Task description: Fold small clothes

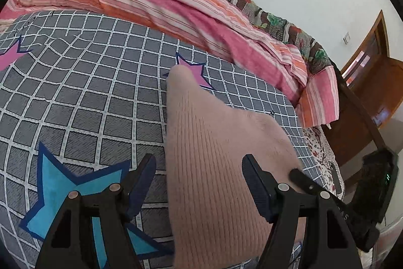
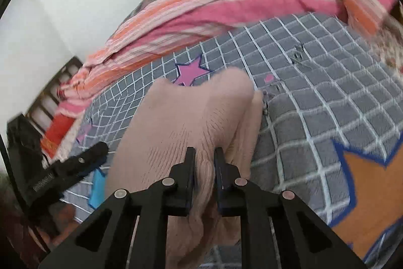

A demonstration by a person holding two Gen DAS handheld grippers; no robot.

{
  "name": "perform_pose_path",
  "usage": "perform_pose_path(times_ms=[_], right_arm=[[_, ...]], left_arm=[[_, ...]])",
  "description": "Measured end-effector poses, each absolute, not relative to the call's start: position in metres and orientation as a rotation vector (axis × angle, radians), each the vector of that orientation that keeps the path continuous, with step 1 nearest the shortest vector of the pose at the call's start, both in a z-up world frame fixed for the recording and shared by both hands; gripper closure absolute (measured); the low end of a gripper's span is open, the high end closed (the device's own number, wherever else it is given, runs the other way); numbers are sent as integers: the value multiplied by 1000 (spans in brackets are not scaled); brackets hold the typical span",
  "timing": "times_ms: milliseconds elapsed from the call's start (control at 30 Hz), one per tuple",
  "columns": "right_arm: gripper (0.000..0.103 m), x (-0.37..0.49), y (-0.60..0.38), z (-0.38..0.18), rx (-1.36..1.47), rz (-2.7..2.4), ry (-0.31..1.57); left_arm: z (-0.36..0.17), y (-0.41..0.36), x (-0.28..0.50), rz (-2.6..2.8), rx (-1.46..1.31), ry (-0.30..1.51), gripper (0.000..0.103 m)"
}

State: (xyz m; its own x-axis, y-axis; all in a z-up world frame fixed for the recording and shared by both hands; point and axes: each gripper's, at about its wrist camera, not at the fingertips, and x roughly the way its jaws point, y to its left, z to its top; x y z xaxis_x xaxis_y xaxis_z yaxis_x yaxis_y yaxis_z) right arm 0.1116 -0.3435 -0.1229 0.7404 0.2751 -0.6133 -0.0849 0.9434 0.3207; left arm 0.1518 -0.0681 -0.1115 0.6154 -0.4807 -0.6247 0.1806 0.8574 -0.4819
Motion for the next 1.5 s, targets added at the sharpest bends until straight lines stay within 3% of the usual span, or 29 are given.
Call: perform_pose_path(times_ms=[267,300,400,433,700,900,1067,1333,1500], right_arm=[[88,108,-359,-150,314,150,758],[82,108,-360,-148,326,149,763],[47,109,-370,-149,399,155,769],[42,111,-375,-152,435,173,778],[32,138,-380,-182,673,254,845],[34,151,-368,-182,620,241,866],[59,154,-364,-175,622,235,869],[74,159,-304,-92,458,203,792],[77,180,-250,-53,388,197,760]], left_arm=[[-135,-88,162,-373,-300,909,34],[-135,-87,163,-380,-302,905,34],[-129,-77,164,-400,-327,888,34],[-128,-72,165,-402,-340,886,34],[-128,-52,167,-427,-353,897,34],[-130,-33,170,-456,-380,903,34],[-132,-7,169,-475,-413,885,34],[-139,38,170,-489,-485,875,34],[-126,60,167,-467,-493,840,34]])
